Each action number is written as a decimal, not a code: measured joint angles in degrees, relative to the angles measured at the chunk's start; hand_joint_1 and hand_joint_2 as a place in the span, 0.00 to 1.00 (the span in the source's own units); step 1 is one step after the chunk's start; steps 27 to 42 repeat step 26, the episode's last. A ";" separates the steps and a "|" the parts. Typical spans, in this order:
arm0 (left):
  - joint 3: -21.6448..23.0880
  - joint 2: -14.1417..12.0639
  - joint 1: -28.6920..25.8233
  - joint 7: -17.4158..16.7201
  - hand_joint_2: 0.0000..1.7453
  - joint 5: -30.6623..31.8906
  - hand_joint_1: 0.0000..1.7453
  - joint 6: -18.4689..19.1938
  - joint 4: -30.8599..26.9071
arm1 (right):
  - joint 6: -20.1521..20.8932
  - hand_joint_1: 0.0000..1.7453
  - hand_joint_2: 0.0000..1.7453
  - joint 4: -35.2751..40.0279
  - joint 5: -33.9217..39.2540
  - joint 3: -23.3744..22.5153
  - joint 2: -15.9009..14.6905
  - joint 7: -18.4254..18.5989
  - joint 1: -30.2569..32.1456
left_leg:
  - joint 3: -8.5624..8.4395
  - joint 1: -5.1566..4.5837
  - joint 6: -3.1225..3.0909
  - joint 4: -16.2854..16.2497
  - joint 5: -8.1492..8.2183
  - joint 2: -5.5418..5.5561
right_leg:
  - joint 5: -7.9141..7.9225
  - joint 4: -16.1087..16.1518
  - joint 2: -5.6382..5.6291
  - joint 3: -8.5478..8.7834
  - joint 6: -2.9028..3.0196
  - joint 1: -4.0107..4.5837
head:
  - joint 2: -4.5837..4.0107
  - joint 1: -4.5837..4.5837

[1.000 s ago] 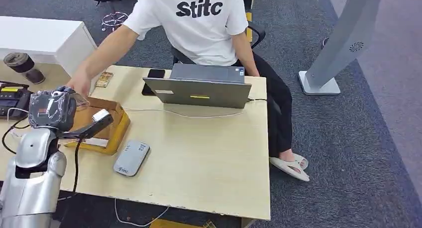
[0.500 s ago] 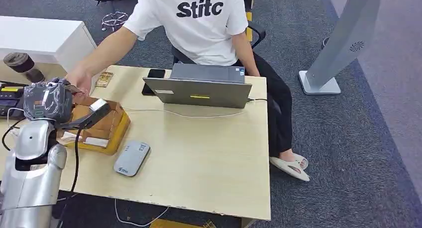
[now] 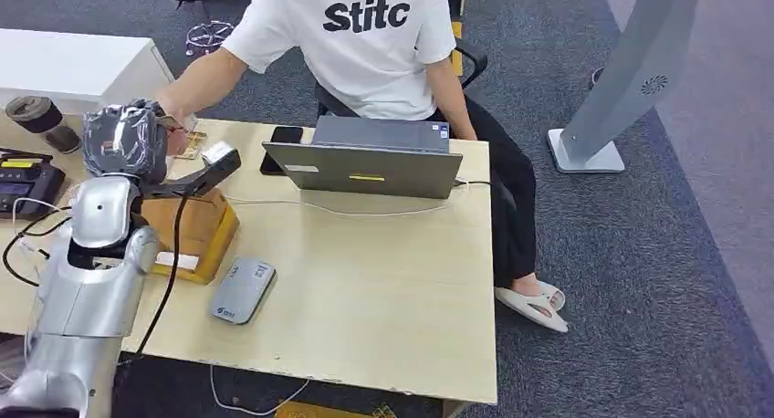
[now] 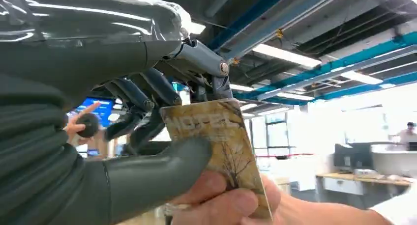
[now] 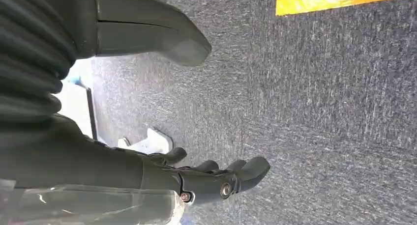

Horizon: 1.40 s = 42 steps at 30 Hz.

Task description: Pass the card to the sensor for recognition and then transmit it.

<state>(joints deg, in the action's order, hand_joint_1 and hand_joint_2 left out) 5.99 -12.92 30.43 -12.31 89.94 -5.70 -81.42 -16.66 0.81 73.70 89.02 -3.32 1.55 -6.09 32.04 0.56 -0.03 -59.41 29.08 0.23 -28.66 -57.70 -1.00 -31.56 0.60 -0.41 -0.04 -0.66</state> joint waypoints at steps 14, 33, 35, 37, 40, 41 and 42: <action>-12.76 8.38 -2.47 6.82 1.00 -1.90 0.00 -5.65 -3.87 | -0.15 0.00 1.00 0.00 -0.92 0.00 0.00 0.20 0.11 | -0.02 0.02 0.00 0.00 -0.01 -0.01 | 0.00 -0.01 0.03 0.00 0.00 0.00 | 0.00 0.02; -19.61 10.47 -6.03 13.18 1.00 -6.59 0.00 -9.20 -7.16 | -0.48 0.00 1.00 0.00 -1.86 0.00 0.02 0.02 0.15 | -0.01 0.02 0.00 0.01 0.00 0.00 | 0.00 -0.01 0.03 0.00 0.00 0.00 | 0.00 0.02; -19.61 10.47 -6.03 13.18 1.00 -6.59 0.00 -9.20 -7.16 | -0.48 0.00 1.00 0.00 -1.86 0.00 0.02 0.02 0.15 | -0.01 0.02 0.00 0.01 0.00 0.00 | 0.00 -0.01 0.03 0.00 0.00 0.00 | 0.00 0.02; -19.61 10.47 -6.03 13.18 1.00 -6.59 0.00 -9.20 -7.16 | -0.48 0.00 1.00 0.00 -1.86 0.00 0.02 0.02 0.15 | -0.01 0.02 0.00 0.01 0.00 0.00 | 0.00 -0.01 0.03 0.00 0.00 0.00 | 0.00 0.02; -19.61 10.47 -6.03 13.18 1.00 -6.59 0.00 -9.20 -7.16 | -0.48 0.00 1.00 0.00 -1.86 0.00 0.02 0.02 0.15 | -0.01 0.02 0.00 0.01 0.00 0.00 | 0.00 -0.01 0.03 0.00 0.00 0.00 | 0.00 0.02; -19.61 10.47 -6.03 13.18 1.00 -6.59 0.00 -9.20 -7.16 | -0.48 0.00 1.00 0.00 -1.86 0.00 0.02 0.02 0.15 | -0.01 0.02 0.00 0.01 0.00 0.00 | 0.00 -0.01 0.03 0.00 0.00 0.00 | 0.00 0.02; -19.61 10.47 -6.03 13.18 1.00 -6.59 0.00 -9.20 -7.16 | -0.48 0.00 1.00 0.00 -1.86 0.00 0.02 0.02 0.15 | -0.01 0.02 0.00 0.01 0.00 0.00 | 0.00 -0.01 0.03 0.00 0.00 0.00 | 0.00 0.02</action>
